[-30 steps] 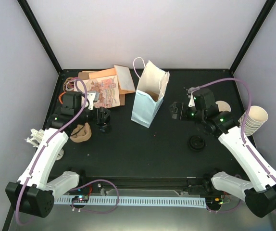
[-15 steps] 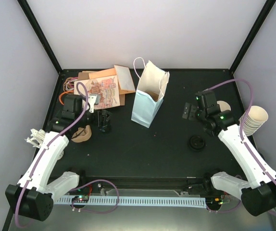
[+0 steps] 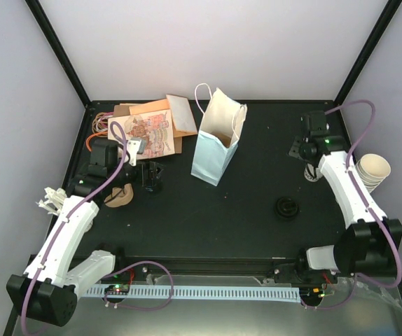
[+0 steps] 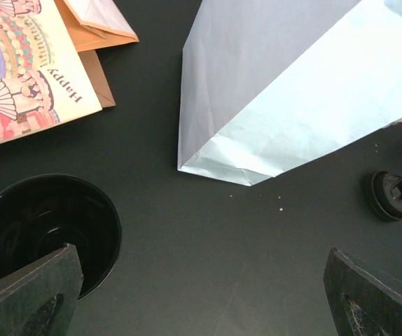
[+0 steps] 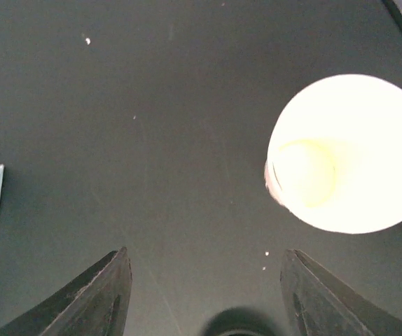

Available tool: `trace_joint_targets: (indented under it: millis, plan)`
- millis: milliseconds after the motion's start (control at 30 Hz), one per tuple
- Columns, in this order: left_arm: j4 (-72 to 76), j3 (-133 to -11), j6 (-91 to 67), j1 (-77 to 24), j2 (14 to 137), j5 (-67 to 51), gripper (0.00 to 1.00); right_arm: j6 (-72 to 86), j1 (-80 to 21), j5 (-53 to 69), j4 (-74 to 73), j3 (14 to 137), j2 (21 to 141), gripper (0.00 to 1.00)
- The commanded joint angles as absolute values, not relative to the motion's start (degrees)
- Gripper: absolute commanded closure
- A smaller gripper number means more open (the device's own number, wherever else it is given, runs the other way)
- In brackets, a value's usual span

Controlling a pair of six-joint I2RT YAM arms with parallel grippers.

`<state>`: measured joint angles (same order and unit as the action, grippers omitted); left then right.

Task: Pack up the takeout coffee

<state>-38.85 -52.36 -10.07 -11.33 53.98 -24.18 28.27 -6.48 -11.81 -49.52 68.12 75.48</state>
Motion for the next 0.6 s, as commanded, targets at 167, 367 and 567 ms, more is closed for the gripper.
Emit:
trace_joint_targets:
  millis: [167,367,567]
  plan:
    - [-34.51,-50.48,-8.47,-11.71,52.94,-26.42,0.03,27.00,-2.58,-15.95,-50.71,74.72,84.08,0.46]
    - [-33.73,-49.43,-8.35,-11.69,52.53,-26.38,0.03,25.66,-0.47,-14.46,-49.09,74.33,87.57,0.55]
    - [-33.83,-49.23,-8.17,-11.69,51.95,-25.81,0.03,24.19,-0.06,-15.29,-48.95,75.48,91.60,0.56]
